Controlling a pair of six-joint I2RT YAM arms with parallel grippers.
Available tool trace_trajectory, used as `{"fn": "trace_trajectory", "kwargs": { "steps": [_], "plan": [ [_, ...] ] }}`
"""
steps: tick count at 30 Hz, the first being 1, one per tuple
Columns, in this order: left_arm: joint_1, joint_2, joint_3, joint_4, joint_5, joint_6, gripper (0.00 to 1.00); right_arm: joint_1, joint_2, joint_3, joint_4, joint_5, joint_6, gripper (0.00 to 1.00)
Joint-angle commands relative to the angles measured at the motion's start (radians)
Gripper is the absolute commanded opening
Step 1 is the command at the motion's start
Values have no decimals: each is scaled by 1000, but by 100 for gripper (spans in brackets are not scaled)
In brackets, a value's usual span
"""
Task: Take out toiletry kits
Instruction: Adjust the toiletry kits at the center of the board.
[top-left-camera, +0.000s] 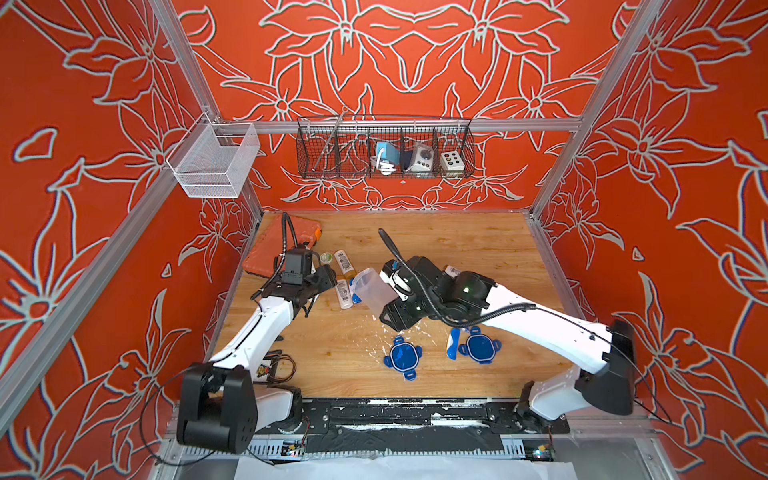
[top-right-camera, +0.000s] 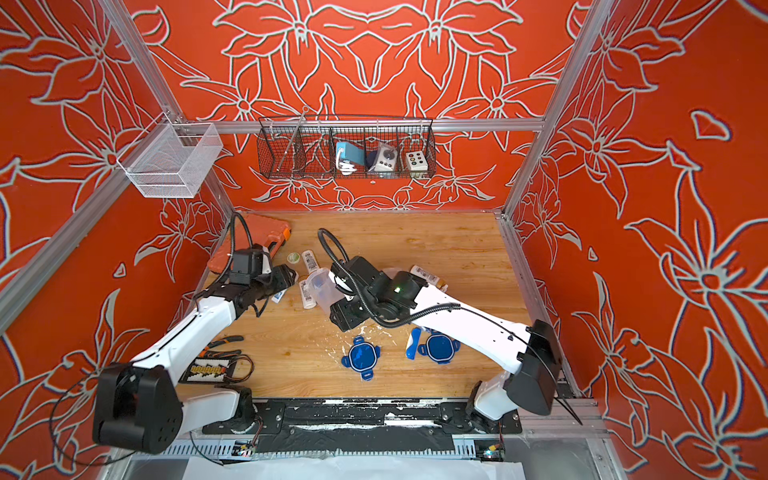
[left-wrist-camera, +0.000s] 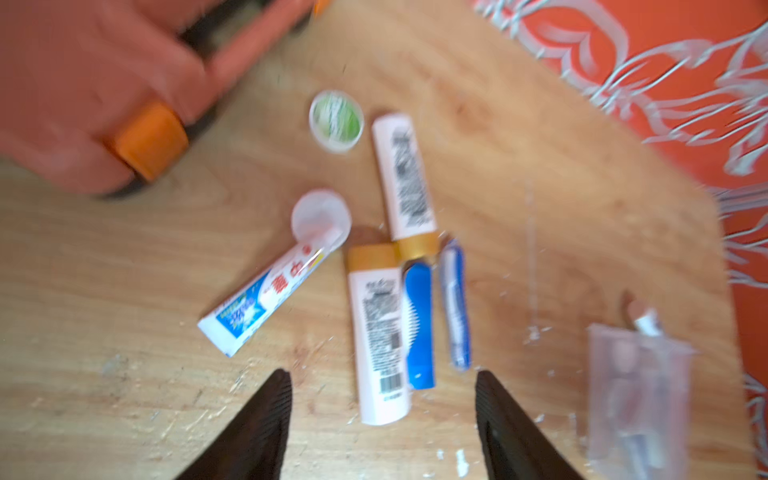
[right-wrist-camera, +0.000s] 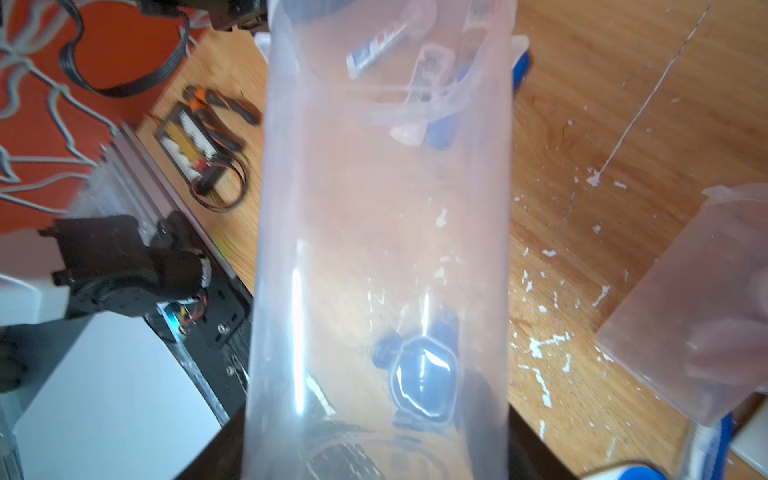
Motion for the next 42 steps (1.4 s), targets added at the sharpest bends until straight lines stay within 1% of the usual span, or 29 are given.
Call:
{"fn": "trace_trajectory", "kwargs": {
  "steps": [1, 3, 5, 10, 13, 16, 20, 24, 29, 34, 36, 40, 42],
  "plan": [
    [1, -74, 47, -76, -80, -6, 69, 27, -5, -93, 183, 63, 66, 43],
    [4, -98, 45, -93, -81, -4, 69, 33, 0, -122, 143, 206, 116, 43],
    [3, -109, 27, -102, -72, -3, 68, 15, 17, -134, 94, 292, 164, 43],
    [3, -120, -38, -101, -3, -2, 66, -23, 96, -129, 116, 305, 153, 43],
    [3, -143, -81, -89, 30, -11, 65, -50, 194, -77, 108, 332, 161, 43],
    [3, -170, -113, -84, 42, -20, 65, -62, 279, -39, 131, 388, 171, 43],
    [3, -191, -125, -103, 43, -5, 65, -67, 366, 7, 134, 367, 206, 43],
    [3, -198, -150, -99, 37, 6, 65, -66, 420, 18, 132, 341, 254, 43],
    [3, -198, -182, -78, 53, -7, 65, -60, 461, 30, 136, 293, 287, 45],
    [3, -197, -188, -83, 43, 4, 64, -42, 512, 83, 122, 239, 304, 46],
    [3, -232, -186, -87, 41, 7, 64, -33, 533, 103, 108, 225, 321, 46],
    [3, -235, -187, -88, 38, 10, 65, -16, 548, 113, 110, 204, 360, 46],
    [3, -234, -191, -86, 39, 11, 65, -8, 554, 116, 120, 185, 369, 48]
  ]
}}
